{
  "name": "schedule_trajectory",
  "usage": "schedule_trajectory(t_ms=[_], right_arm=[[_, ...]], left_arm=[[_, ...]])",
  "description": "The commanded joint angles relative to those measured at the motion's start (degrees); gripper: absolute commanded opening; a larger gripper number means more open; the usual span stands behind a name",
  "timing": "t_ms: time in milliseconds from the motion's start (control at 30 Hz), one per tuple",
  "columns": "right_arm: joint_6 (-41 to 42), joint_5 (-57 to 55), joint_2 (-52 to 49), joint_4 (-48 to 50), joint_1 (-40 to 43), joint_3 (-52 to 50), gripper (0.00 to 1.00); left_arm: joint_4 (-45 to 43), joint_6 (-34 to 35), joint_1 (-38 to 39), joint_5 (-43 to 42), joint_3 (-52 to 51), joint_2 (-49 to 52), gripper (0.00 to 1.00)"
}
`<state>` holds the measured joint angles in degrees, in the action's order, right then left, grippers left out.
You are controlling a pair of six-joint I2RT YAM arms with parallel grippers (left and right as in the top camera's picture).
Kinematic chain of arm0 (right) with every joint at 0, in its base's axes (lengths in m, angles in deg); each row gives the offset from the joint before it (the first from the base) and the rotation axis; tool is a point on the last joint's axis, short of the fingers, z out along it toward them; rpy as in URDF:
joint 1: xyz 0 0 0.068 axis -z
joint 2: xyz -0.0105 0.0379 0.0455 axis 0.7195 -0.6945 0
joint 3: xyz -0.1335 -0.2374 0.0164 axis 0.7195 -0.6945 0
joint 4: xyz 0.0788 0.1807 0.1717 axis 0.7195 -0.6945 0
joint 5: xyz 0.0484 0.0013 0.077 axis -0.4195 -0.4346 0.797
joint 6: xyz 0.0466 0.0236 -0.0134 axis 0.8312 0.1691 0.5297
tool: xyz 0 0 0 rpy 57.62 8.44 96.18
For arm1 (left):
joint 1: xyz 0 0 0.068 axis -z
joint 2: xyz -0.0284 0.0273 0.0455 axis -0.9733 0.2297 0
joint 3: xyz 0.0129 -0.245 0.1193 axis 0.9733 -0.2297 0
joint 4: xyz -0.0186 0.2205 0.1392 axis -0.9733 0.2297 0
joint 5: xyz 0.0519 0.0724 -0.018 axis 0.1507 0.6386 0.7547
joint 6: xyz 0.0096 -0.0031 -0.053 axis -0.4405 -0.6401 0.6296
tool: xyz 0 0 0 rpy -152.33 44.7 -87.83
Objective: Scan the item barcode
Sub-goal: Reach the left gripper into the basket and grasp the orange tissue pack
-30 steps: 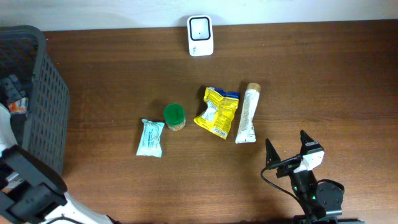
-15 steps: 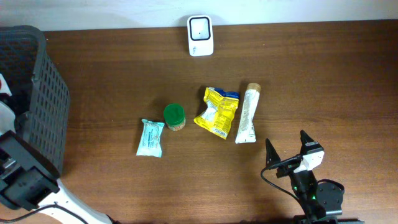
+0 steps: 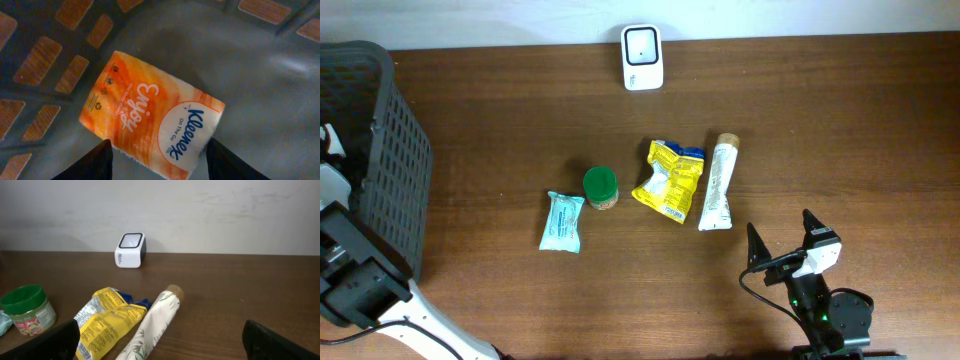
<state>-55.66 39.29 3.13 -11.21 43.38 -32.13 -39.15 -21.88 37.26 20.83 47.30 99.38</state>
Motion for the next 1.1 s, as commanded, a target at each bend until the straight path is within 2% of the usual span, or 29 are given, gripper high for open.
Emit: schedule_trajectory(t_ms=[0,167,200,267,333,367,433,633,800,1067], right_arm=[[0.42,0.31,0.22,-0.39,-0.42,-0.26,0.98],[0.42,0.31,0.22,-0.39,-0.42,-0.26,0.98],[0.42,0.31,0.22,-0.39,-0.42,-0.26,0.98],[0.42,0.31,0.22,-0.39,-0.42,-0.26,0.98],[0.42,0.31,0.22,-0.39,-0.42,-0.26,0.98],[0.42,0.31,0.22,-0.39,-0.42,-0.26,0.98],[0.42,0.31,0.22,-0.39,-0.42,-0.26,0.98],[0.42,0.31,0.22,-0.39,-0.42,-0.26,0.98],[0.44,0.31,0.22,-0.39,-0.42,-0.26,0.98],[0.42,0.31,0.22,-0.39,-0.42,-0.26,0.98]], left_arm=[[-0.57,-0.35,-0.37,0.02,0.76,2.01,0.59],[-1.11,-0.35,-0.46,-0.02,0.76,4.17,0.56],[-1.16,-0.35,-0.46,-0.02,0.76,4.26,0.51],[-1.68,-0.35,-0.46,-0.02,0.76,4.26,0.34],[-1.92,-0.35,-0.48,0.0,0.76,4.26,0.25],[-1.86,-0.35,-0.46,-0.02,0.76,4.26,0.1],[-1.79,-0.33,-0.46,-0.02,0.76,4.26,0.0],[-0.07,-0.28,0.07,-0.26,0.79,-0.13,0.0],[0.17,5.14,0.09,-0.9,0.79,-9.86,0.0],[4.22,11.43,0.09,-8.11,0.79,-26.27,0.0]])
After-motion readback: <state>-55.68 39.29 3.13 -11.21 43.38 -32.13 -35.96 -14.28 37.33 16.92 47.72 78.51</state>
